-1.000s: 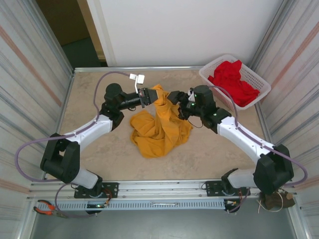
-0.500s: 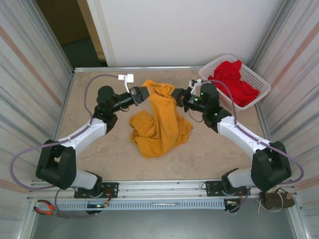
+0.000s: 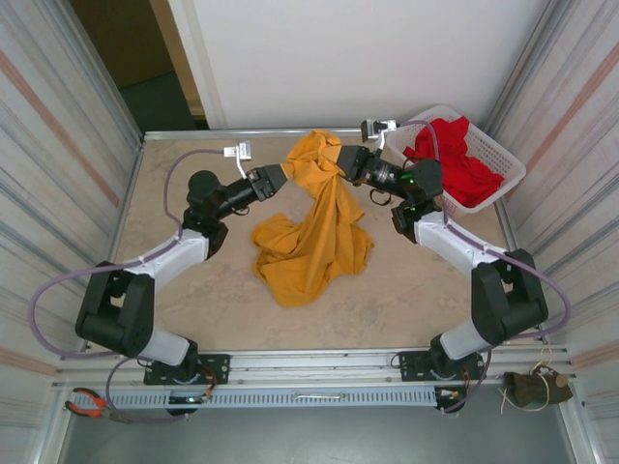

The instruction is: Fold the inside-out t-shirt

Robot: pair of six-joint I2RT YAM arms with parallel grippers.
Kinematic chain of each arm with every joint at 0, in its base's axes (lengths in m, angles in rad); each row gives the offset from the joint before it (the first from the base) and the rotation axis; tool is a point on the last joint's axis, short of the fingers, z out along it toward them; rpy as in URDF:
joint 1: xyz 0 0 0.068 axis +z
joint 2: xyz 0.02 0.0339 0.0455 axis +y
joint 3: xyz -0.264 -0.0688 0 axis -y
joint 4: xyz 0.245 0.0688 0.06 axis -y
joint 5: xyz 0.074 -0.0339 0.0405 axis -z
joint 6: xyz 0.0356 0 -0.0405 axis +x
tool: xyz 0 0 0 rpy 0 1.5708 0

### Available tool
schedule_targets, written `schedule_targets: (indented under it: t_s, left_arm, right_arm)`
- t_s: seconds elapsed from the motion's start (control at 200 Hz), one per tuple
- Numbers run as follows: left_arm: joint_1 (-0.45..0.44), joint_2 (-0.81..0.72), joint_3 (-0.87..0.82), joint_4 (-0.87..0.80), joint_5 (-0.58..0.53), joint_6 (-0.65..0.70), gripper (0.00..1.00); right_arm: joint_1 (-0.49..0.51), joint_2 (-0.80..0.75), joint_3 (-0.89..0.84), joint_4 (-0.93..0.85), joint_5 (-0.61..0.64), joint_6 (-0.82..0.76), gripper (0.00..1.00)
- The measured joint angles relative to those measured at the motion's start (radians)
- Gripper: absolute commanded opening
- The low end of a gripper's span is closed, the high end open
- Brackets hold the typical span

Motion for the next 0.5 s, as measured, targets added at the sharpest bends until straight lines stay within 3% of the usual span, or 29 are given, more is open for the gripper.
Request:
schedule_targets:
  t_s: [0.266, 0.501]
  left_arm:
    - [-0.003, -0.230, 0.052, -0.306, -0.048, 0.216, 0.59]
    - [-0.060, -0.200, 0.204, -0.446, -0.021, 0.346, 0.60]
  right_arm:
    - [-0.032, 0.019, -0.028, 0.095, -0.049, 0.044, 0.00]
    - [-0.032, 0.024, -0.035, 0.120, -0.072, 0.060, 0.00]
